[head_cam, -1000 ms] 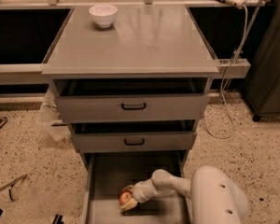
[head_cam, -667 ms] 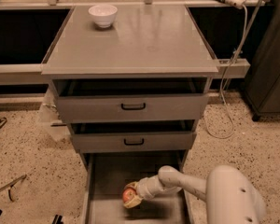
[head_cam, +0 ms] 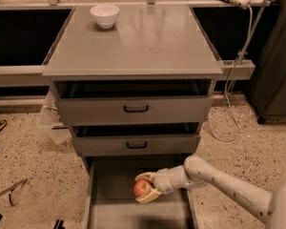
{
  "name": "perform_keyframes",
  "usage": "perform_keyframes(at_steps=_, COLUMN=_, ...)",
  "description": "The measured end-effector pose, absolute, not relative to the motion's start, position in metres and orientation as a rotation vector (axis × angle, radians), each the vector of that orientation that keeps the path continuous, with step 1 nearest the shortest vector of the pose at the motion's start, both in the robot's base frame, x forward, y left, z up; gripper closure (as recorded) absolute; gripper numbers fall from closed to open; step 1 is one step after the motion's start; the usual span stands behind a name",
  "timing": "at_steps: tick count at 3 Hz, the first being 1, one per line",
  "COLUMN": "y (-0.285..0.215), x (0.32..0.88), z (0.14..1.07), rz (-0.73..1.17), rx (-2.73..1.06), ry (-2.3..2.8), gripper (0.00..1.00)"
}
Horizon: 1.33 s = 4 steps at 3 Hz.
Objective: Pick apple from bottom drawer and place on counter
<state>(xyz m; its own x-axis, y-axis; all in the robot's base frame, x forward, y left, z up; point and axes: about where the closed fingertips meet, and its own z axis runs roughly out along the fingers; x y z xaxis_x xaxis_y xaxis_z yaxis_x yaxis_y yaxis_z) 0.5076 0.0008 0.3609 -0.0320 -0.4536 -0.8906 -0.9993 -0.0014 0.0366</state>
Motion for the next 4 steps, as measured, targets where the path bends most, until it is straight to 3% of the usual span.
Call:
perform_keyframes(at_steps=1, y=0.001, x=0.51, z=0.442, rz=0.956, rx=-1.607, ry=1.492, gripper=1.0)
perform_keyframes(at_steps=4, y=-0.003, x=0.522, z=0.478, rz=0.89, rx=-1.63, ry=1.487, gripper=1.0)
